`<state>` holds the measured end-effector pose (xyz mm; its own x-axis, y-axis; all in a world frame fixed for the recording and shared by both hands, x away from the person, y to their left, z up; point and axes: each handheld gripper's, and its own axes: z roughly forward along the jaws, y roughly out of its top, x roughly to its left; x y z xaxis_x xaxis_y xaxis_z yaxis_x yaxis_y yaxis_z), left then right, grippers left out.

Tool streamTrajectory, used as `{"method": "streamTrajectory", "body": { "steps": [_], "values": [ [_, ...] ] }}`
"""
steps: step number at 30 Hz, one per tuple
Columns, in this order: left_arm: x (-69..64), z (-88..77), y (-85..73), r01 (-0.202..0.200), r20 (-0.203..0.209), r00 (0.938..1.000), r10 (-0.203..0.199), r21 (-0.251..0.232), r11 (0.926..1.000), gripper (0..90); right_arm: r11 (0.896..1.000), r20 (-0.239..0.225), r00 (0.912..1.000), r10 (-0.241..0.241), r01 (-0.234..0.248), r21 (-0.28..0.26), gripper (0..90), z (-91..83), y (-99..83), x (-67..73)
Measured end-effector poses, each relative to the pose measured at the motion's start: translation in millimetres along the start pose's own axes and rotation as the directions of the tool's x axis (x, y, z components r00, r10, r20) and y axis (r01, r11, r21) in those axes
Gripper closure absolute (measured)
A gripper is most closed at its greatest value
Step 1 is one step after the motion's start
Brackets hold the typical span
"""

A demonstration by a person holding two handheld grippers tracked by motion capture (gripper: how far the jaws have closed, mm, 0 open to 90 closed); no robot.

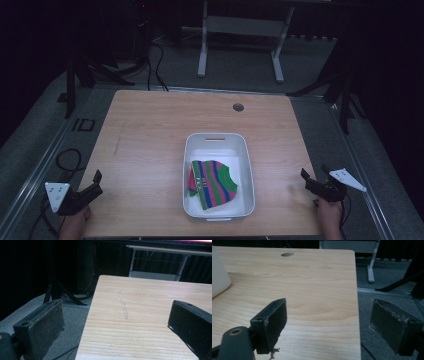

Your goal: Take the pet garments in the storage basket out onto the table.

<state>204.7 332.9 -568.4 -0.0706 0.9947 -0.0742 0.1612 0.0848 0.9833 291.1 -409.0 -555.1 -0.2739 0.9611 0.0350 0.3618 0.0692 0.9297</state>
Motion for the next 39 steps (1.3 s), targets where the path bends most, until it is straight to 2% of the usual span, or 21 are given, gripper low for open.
{"method": "streamTrajectory", "body": {
  "steps": [8,15,16,19,20,21,23,24,25,27,28,29,31,32,33,34,35,36,37,38,39],
  "values": [
    [0.2,0.0,0.1,0.000,0.000,1.0000,0.000,0.003,1.0000,0.9,0.999,-0.004,0.9999,0.009,-0.009,0.033,14.1,2.3,-0.2,-0.4],
    [0.0,0.3,0.0,-0.003,-0.001,1.0000,0.003,0.005,1.0000,0.9,0.992,-0.089,0.9961,-0.001,0.012,0.124,13.2,8.6,2.6,-5.6],
    [0.1,0.3,0.1,-0.002,0.001,1.0000,0.002,0.005,1.0000,0.9,0.983,-0.118,0.9926,-0.028,0.049,0.180,13.4,10.0,5.1,-7.3],
    [0.2,0.2,0.1,-0.001,0.001,1.0000,0.001,0.004,1.0000,0.9,0.975,-0.154,0.9876,-0.027,0.060,0.212,13.6,10.1,5.9,-10.3],
    [0.2,0.1,0.1,-0.001,0.002,1.0000,0.001,0.004,1.0000,0.9,0.967,-0.205,0.9786,-0.017,0.068,0.244,13.6,10.4,5.5,-13.8],
    [0.2,0.0,0.1,-0.001,0.001,1.0000,0.001,0.005,1.0000,0.9,0.967,-0.205,0.9786,-0.017,0.068,0.244,13.6,10.4,5.5,-13.8],
    [0.2,0.0,0.1,0.000,0.002,1.0000,0.000,0.005,1.0000,0.9,0.950,-0.263,0.9642,-0.034,0.113,0.291,13.6,10.0,5.1,-14.0],
    [0.2,0.0,0.1,0.000,0.002,1.0000,0.000,0.005,1.0000,0.9,0.950,-0.263,0.9642,-0.034,0.113,0.291,13.6,10.0,5.1,-14.0],
    [0.3,0.0,0.1,0.000,0.001,1.0000,0.000,0.005,1.0000,0.9,0.940,-0.307,0.9507,-0.045,0.144,0.309,13.6,9.3,5.5,-12.2],
    [0.3,0.2,0.1,-0.001,0.001,1.0000,0.001,0.006,1.0000,0.9,0.930,-0.336,0.9395,-0.068,0.181,0.319,13.0,9.4,7.0,-8.6],
    [0.3,0.3,0.1,-0.001,0.001,1.0000,0.001,0.006,1.0000,0.9,0.930,-0.336,0.9395,-0.068,0.181,0.319,13.0,9.4,7.0,-8.6],
    [0.4,0.3,0.1,-0.003,0.002,1.0000,0.003,0.007,1.0000,0.9,0.919,-0.362,0.9273,-0.094,0.221,0.326,12.6,9.6,9.4,-3.5],
    [0.4,0.3,0.1,-0.003,0.002,1.0000,0.003,0.007,1.0000,0.9,0.913,-0.391,0.9160,-0.090,0.233,0.335,12.4,10.7,12.2,0.2],
    [0.4,0.3,0.1,-0.003,0.002,1.0000,0.003,0.007,1.0000,0.9,0.913,-0.391,0.9160,-0.090,0.233,0.335,12.4,10.7,12.2,0.2],
    [0.3,0.3,0.1,-0.003,0.002,1.0000,0.003,0.007,1.0000,0.9,0.911,-0.410,0.9074,-0.092,0.243,0.334,12.4,11.5,13.4,2.2],
    [0.4,0.4,0.0,-0.002,0.002,1.0000,0.002,0.008,1.0000,0.9,0.900,-0.441,0.8919,-0.099,0.269,0.343,12.4,12.9,15.7,7.6],
    [0.4,0.6,0.0,-0.002,0.003,1.0000,0.002,0.009,1.0000,0.9,0.900,-0.441,0.8919,-0.099,0.269,0.343,12.4,12.9,15.7,7.6],
    [0.3,0.6,0.0,-0.002,0.003,1.0000,0.002,0.010,1.0000,0.9,0.893,-0.457,0.8838,-0.101,0.283,0.351,12.4,13.6,16.8,10.9],
    [0.3,0.6,0.0,-0.002,0.004,1.0000,0.002,0.009,1.0000,0.9,0.881,-0.487,0.8662,-0.111,0.313,0.355,12.4,14.9,19.4,17.7],
    [0.3,0.5,0.0,-0.003,0.004,1.0000,0.003,0.010,1.0000,0.9,0.881,-0.487,0.8662,-0.111,0.313,0.355,12.4,14.9,19.4,17.7],
    [0.3,0.6,0.0,-0.002,0.004,1.0000,0.002,0.010,1.0000,1.0,0.878,-0.499,0.8595,-0.111,0.320,0.356,12.4,15.2,21.1,20.9]
  ]
}}
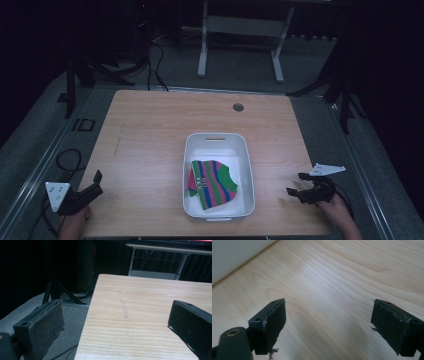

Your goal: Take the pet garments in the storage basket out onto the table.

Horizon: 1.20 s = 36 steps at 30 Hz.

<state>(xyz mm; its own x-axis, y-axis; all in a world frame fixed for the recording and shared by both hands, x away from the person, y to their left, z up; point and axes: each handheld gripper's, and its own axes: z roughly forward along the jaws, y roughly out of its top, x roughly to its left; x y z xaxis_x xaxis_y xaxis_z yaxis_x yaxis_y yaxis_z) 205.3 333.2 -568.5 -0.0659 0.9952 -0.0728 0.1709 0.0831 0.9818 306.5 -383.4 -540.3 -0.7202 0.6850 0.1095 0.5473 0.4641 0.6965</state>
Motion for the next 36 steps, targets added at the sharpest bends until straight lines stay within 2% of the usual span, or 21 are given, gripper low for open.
{"method": "streamTrajectory", "body": {
  "steps": [2,3,4,5,6,9,14,16,22,24,28,34,36],
  "values": [
    [0.0,0.0,0.0,0.000,0.001,1.0000,0.000,0.001,1.0000,0.9,1.000,-0.038,0.9991,-0.016,0.016,0.006,12.4,1.5,5.9,5.1],
    [0.0,0.0,0.0,0.000,0.002,1.0000,0.000,0.001,1.0000,0.9,0.999,-0.078,0.9958,-0.047,0.048,0.014,12.7,2.7,12.9,12.0],
    [0.0,0.0,0.0,0.000,0.001,1.0000,0.000,0.000,1.0000,0.9,0.999,-0.078,0.9958,-0.047,0.048,0.014,12.7,2.7,12.9,12.0],
    [0.0,0.0,0.0,0.000,0.001,1.0000,0.000,0.001,1.0000,0.9,0.996,-0.112,0.9900,-0.085,0.088,0.022,12.7,3.4,21.0,20.9],
    [0.0,0.0,0.0,0.000,0.001,1.0000,0.000,0.001,1.0000,0.9,0.996,-0.112,0.9900,-0.085,0.088,0.022,12.7,3.4,21.0,20.9],
    [-0.3,0.1,0.0,0.000,0.001,1.0000,0.000,0.001,1.0000,0.9,0.990,-0.161,0.9772,-0.138,0.140,-0.001,12.7,1.7,37.5,34.4],
    [-0.3,0.1,-0.1,0.000,0.002,1.0000,0.000,0.001,1.0000,0.9,0.982,-0.197,0.9620,-0.189,0.180,-0.061,12.7,-4.5,62.3,48.0],
    [-0.2,0.0,0.0,-0.001,0.001,1.0000,0.001,0.000,1.0000,0.9,0.978,-0.215,0.9542,-0.208,0.198,-0.067,12.7,-5.0,73.2,54.0],
    [0.1,-0.1,0.0,-0.001,0.002,1.0000,0.001,0.001,1.0000,0.9,0.963,-0.271,0.9235,-0.271,0.263,-0.068,12.5,1.3,105.6,72.7],
    [0.2,-0.3,0.0,0.000,0.003,1.0000,0.000,0.000,1.0000,0.9,0.953,-0.288,0.9088,-0.302,0.291,-0.081,12.5,3.9,116.1,79.3],
    [0.3,-0.3,0.0,0.000,0.004,1.0000,0.000,0.000,1.0000,1.0,0.938,-0.322,0.8817,-0.345,0.340,-0.074,12.5,12.3,134.5,93.0],
    [0.7,-0.4,0.0,0.002,0.007,1.0000,-0.002,-0.001,1.0000,0.9,0.917,-0.358,0.8496,-0.387,0.394,-0.056,12.5,31.0,154.4,109.6],
    [0.8,-0.5,0.0,0.002,0.007,1.0000,-0.002,-0.002,1.0000,0.9,0.908,-0.367,0.8383,-0.403,0.417,-0.044,12.5,38.2,159.5,115.7]
  ]
}}
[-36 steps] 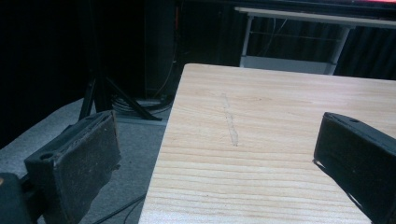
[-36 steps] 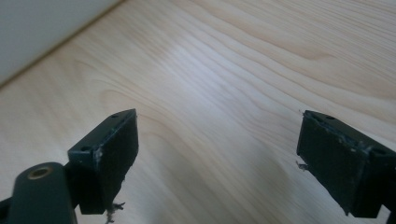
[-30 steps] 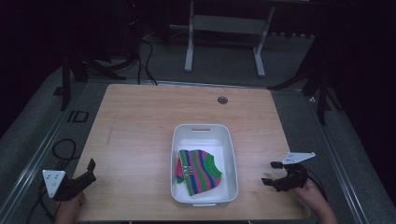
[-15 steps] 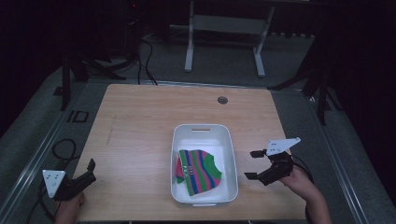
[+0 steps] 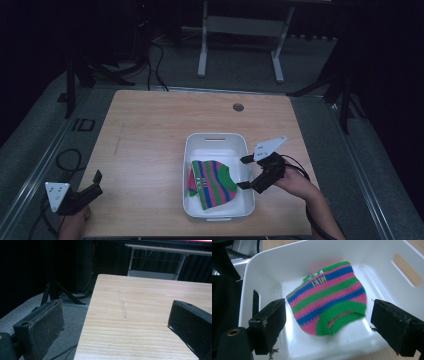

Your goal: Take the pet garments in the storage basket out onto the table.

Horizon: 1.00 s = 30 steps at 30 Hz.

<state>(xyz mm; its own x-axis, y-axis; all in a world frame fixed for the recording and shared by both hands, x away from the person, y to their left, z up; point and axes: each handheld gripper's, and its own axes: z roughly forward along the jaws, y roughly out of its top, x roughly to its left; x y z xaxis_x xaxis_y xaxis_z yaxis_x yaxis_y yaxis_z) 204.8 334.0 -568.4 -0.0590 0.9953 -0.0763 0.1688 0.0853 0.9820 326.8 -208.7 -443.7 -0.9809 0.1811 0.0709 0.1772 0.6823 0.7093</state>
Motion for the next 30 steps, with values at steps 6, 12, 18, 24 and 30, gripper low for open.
{"method": "streamTrajectory", "body": {
  "steps": [6,12,18,24,30],
  "values": [
    [0.1,-0.1,0.0,0.001,0.001,1.0000,-0.001,-0.001,1.0000,0.9,0.998,-0.047,0.9983,-0.034,0.037,0.053,12.4,24.0,18.5,0.2],
    [0.1,-0.2,0.0,0.004,0.002,1.0000,-0.004,-0.001,1.0000,0.9,0.991,-0.070,0.9949,-0.073,0.080,0.104,13.2,46.1,30.9,0.7],
    [0.4,-0.2,0.0,0.008,0.004,1.0000,-0.008,-0.003,1.0000,0.9,0.984,-0.102,0.9906,-0.091,0.105,0.143,11.7,67.5,40.8,3.4],
    [0.5,-0.4,0.0,0.012,0.004,0.9999,-0.012,-0.007,0.9999,0.9,0.971,-0.090,0.9893,-0.114,0.130,0.200,11.2,92.6,51.1,7.6],
    [0.9,-0.3,0.0,0.013,0.005,0.9999,-0.013,-0.007,0.9999,0.9,0.952,-0.100,0.9889,-0.110,0.134,0.275,11.2,119.3,57.2,6.9]
  ]
}}
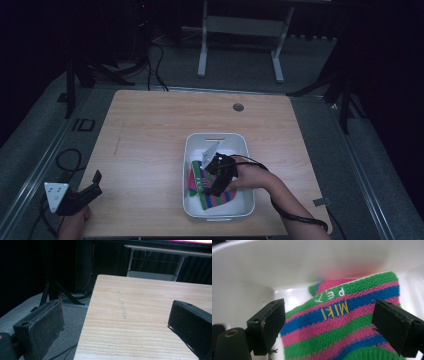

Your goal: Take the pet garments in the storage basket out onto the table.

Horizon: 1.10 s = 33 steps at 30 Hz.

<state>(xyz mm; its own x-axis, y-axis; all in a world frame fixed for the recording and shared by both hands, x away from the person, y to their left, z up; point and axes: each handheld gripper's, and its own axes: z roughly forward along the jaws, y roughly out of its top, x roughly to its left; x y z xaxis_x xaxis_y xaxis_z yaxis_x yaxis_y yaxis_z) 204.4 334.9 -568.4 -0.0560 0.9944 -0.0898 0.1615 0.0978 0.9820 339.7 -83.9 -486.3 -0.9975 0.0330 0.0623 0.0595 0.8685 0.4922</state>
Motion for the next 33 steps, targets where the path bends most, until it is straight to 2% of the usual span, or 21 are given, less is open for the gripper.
{"method": "streamTrajectory", "body": {
  "steps": [6,12,14,16,17,18,19,20,21,23,27,28,33],
  "values": [
    [0.1,-0.2,0.0,-0.001,0.002,1.0000,0.001,-0.002,1.0000,0.9,0.996,0.036,0.9985,0.042,-0.045,0.082,11.0,24.6,6.1,-4.9],
    [0.3,-0.3,0.0,-0.001,0.004,1.0000,0.001,-0.002,1.0000,0.9,0.988,0.048,0.9973,0.056,-0.062,0.143,11.0,42.8,7.9,-7.3],
    [0.2,-0.3,0.0,-0.001,0.004,1.0000,0.001,-0.002,1.0000,0.9,0.984,0.066,0.9966,0.049,-0.059,0.167,11.1,47.5,8.0,-6.5],
    [0.1,-0.4,0.0,-0.001,0.003,1.0000,0.001,-0.003,1.0000,0.9,0.981,0.073,0.9964,0.043,-0.056,0.183,14.1,50.7,7.9,-6.4],
    [0.1,-0.4,0.0,-0.001,0.003,1.0000,0.001,-0.003,1.0000,0.9,0.982,0.079,0.9963,0.035,-0.049,0.184,20.1,51.7,7.9,-5.6],
    [0.1,-0.4,0.0,-0.002,0.003,1.0000,0.002,-0.003,1.0000,0.9,0.984,0.087,0.9958,0.028,-0.043,0.174,30.8,50.7,8.2,-4.3],
    [0.2,-0.5,0.0,-0.001,0.004,1.0000,0.001,-0.003,1.0000,0.9,0.986,0.091,0.9954,0.029,-0.043,0.160,47.2,48.4,8.8,-3.7],
    [0.2,-0.5,0.0,0.000,0.004,1.0000,0.000,-0.003,1.0000,0.9,0.987,0.097,0.9951,0.022,-0.037,0.156,57.4,45.9,9.4,-3.4],
    [0.3,-0.6,0.0,0.000,0.004,1.0000,0.000,-0.003,1.0000,0.9,0.986,0.100,0.9948,0.019,-0.035,0.163,61.5,44.7,9.7,-2.4],
    [0.5,-0.6,0.1,-0.001,0.003,1.0000,0.001,-0.003,1.0000,0.9,0.985,0.096,0.9951,0.022,-0.038,0.166,65.6,42.4,10.2,-1.3],
    [0.5,-0.5,0.1,0.002,0.003,1.0000,-0.002,-0.002,1.0000,0.9,0.988,0.100,0.9945,0.032,-0.047,0.145,67.3,33.9,9.4,-0.3],
    [0.5,-0.4,0.1,0.002,0.003,1.0000,-0.002,-0.003,1.0000,0.9,0.992,0.108,0.9933,0.042,-0.054,0.116,67.7,25.2,7.8,0.6],
    [0.4,-0.5,0.0,-0.002,0.002,1.0000,0.002,-0.001,1.0000,1.0,0.996,0.125,0.9896,0.071,-0.078,0.047,67.9,-3.2,2.8,-0.9]
  ]
}}
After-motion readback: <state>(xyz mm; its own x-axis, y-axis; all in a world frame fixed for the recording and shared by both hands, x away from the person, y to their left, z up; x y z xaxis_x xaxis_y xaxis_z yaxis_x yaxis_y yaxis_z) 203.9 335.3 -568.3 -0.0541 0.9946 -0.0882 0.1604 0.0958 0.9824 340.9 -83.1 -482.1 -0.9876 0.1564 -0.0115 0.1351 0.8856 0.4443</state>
